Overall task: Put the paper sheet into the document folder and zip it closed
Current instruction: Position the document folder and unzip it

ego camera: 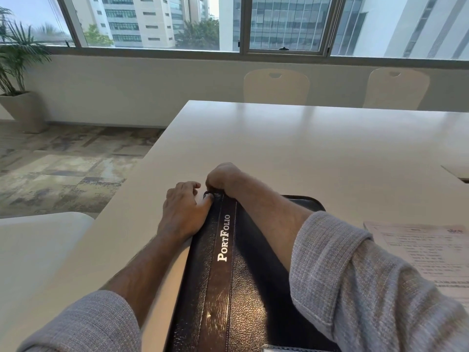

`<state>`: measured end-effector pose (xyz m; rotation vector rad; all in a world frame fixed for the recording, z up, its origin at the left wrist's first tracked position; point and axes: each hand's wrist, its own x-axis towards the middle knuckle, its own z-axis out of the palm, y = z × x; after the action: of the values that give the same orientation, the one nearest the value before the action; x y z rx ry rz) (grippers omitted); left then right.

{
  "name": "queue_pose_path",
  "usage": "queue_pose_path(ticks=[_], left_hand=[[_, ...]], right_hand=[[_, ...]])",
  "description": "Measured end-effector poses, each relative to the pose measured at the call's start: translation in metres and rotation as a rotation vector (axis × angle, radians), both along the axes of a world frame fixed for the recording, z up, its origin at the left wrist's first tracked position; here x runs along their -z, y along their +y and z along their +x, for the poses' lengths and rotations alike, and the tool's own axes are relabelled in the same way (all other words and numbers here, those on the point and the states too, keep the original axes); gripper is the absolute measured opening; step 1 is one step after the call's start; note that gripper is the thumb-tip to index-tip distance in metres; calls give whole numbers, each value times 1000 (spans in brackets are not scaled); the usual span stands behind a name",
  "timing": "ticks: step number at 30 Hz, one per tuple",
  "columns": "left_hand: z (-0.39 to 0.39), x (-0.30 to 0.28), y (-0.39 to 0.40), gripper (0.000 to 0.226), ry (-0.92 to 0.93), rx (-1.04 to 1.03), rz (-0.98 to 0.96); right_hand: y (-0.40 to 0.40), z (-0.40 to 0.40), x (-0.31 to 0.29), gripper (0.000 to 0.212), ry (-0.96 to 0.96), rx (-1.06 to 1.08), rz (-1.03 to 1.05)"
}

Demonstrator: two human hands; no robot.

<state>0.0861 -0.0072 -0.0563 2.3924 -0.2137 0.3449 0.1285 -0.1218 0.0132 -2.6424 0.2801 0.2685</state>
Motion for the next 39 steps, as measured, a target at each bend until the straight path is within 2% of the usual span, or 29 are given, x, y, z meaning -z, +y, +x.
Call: queue_pose_path(ticks=[2, 5, 8, 12, 17, 33, 39], left_hand=[[1, 1, 1, 41, 21, 56, 46], [3, 1, 2, 34, 53, 111, 60], [5, 1, 2, 33, 80, 117, 75], [6, 1, 1, 31, 97, 107, 104], [5, 1, 2, 28, 101, 104, 120], [4, 0, 1, 20, 90, 101, 129], [3, -2, 1, 23, 98, 95, 131]], right_hand=[[-9, -1, 1, 13, 26, 2, 54], [-18, -6, 3, 34, 35, 46, 269], [-17, -14, 0, 39, 54, 59, 344], [-8, -17, 1, 13, 38, 40, 212], [-6, -18, 12, 5, -51, 169, 193], [-72, -38, 18, 2, -135, 255, 53], [-91, -48, 22, 9, -190, 306, 27]])
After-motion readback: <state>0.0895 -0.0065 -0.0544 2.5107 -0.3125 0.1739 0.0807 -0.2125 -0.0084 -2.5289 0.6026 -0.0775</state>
